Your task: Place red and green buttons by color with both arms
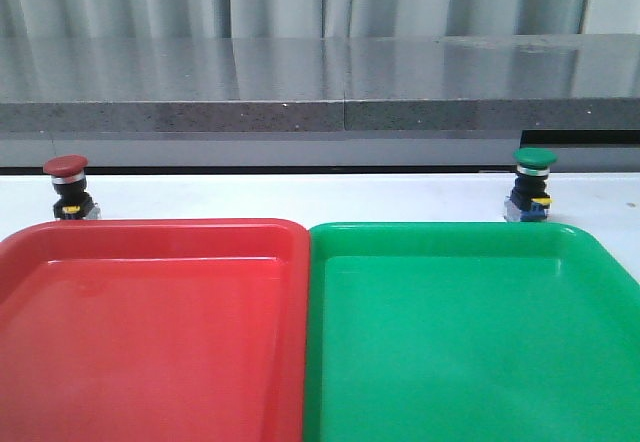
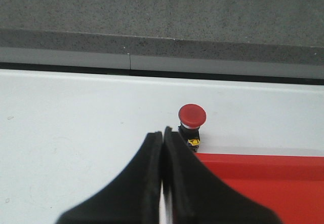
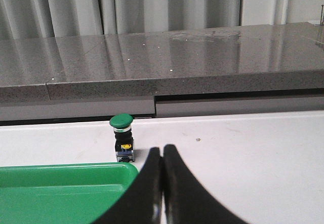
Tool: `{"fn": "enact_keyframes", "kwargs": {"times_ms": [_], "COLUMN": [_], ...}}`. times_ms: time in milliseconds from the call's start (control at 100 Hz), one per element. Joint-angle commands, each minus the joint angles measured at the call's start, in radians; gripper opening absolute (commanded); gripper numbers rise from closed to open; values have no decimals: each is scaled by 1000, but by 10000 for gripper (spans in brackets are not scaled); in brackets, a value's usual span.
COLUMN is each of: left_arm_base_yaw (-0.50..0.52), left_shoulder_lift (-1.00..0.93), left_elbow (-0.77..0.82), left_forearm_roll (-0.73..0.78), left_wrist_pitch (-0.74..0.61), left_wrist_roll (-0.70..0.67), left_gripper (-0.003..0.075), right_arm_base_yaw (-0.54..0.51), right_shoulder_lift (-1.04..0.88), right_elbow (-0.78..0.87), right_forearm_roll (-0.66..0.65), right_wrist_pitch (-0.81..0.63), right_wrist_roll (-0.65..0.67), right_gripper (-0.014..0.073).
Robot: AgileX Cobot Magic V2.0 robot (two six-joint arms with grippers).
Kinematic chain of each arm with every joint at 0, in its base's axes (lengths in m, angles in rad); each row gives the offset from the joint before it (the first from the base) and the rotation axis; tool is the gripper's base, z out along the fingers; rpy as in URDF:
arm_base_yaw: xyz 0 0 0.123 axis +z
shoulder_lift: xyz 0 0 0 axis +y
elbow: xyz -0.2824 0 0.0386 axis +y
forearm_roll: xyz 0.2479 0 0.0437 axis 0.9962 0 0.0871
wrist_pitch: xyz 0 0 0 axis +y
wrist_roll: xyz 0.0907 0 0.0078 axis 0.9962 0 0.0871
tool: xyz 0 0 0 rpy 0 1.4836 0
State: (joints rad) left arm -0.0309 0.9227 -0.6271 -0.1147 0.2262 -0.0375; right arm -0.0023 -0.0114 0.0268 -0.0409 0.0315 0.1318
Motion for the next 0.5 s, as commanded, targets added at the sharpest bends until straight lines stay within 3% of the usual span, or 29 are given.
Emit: {"fn": "enact_keyframes", "kwargs": {"times_ms": [0,130,320,390,490], "left_arm_base_yaw": [0,-2,-50,-68,-86], "left_shoulder_lift": [78,207,364,422,507], "left_elbow": [-90,-189,-305,-353,-431], "left_forearm_roll": [-13,-13,-13,-13,-13], "left_wrist_pitch": [-51,-8,3,33,116], "left_wrist_roll": [-3,-3,-3,-3,-3], "left_gripper": [-6,134,533,587,585], "right_arm_base_yaw": [-2,-2,-2,-2,-2], "right_shoulder_lift": [-16,-16,-16,-16,-16], "right_elbow": [-18,-18,-18,-18,-18], "right_forearm_roll": [-9,-9,-9,-9,-9], "right_wrist_pitch": [-72,-72,-72,-72,-72], "right_wrist_roll": [-10,-10,-10,-10,-10], "right_gripper": [-64,-64,-64,-64,-64]}}
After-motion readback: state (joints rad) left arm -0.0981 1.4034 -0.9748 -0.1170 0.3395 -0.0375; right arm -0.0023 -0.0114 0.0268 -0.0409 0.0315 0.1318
